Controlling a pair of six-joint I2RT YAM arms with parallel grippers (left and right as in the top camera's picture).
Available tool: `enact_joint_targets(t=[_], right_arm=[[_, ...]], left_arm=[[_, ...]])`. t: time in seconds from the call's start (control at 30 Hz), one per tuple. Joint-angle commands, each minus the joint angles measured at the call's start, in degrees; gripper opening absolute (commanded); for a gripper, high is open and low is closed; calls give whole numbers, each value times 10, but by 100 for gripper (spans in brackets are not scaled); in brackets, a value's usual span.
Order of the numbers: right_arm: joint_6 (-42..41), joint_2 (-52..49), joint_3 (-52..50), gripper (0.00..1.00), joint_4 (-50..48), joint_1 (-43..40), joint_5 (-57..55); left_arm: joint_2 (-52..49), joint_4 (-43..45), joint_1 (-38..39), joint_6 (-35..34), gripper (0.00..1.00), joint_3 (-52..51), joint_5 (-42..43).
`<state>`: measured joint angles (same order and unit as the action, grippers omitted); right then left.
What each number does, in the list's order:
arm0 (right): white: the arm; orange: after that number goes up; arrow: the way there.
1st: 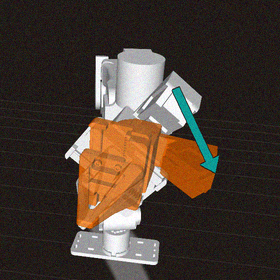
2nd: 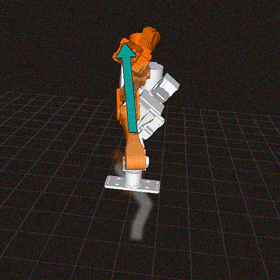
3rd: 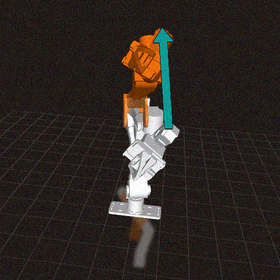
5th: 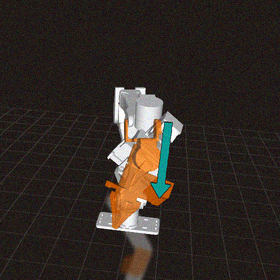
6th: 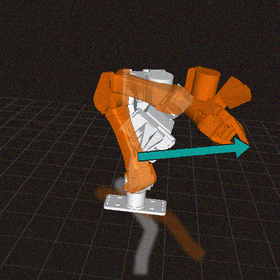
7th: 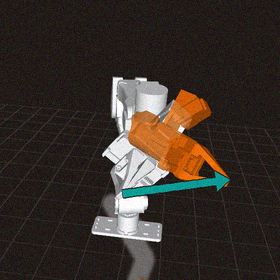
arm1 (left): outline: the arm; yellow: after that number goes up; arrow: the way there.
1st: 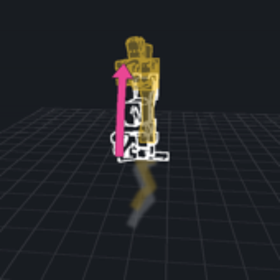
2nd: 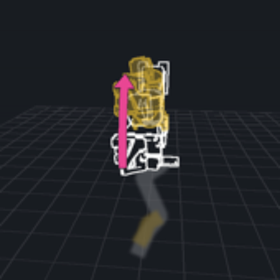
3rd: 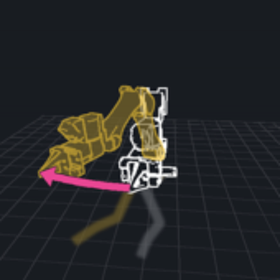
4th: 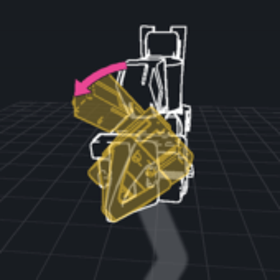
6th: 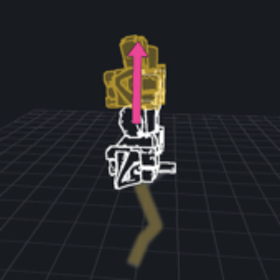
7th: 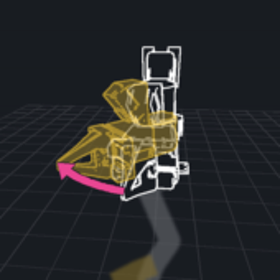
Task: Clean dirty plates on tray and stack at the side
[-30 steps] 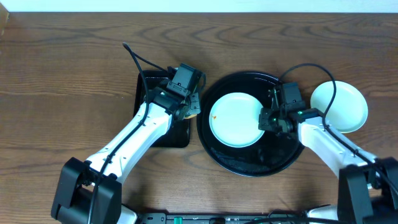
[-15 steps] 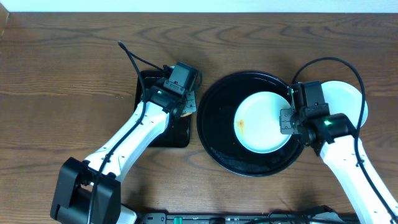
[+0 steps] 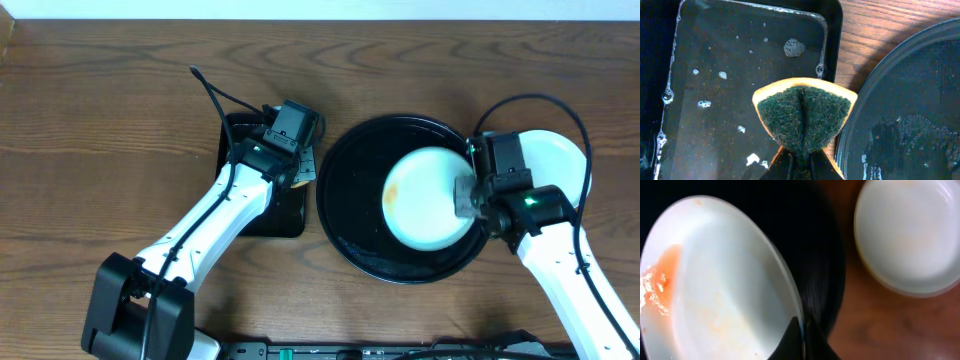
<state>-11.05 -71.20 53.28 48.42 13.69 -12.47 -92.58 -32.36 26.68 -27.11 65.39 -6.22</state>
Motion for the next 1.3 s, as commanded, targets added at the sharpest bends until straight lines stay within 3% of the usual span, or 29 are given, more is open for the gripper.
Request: enact_joint_targets(t=[0.0,0.33,0.67,0.87,1.13,1.27], right_arm=[[-12,3,5,1,39,-1,-1],[-9,3,6,1,-114,-1,-23],[-9,-5,5,1,5,-1,-24],[-5,-5,6,1,-49,-1,-114],[137,-5,6,1,-180,41,-129],[185,-5,6,1,-219,97,-258]], left_arm=[[1,0,-3,5,8,-4,-9],[1,0,-3,5,8,-4,-9],[1,0,-3,5,8,-4,-9],[1,0,-3,5,8,-4,-9],[1,0,-3,5,7,-4,-9],[1,0,-3,5,8,-4,-9]])
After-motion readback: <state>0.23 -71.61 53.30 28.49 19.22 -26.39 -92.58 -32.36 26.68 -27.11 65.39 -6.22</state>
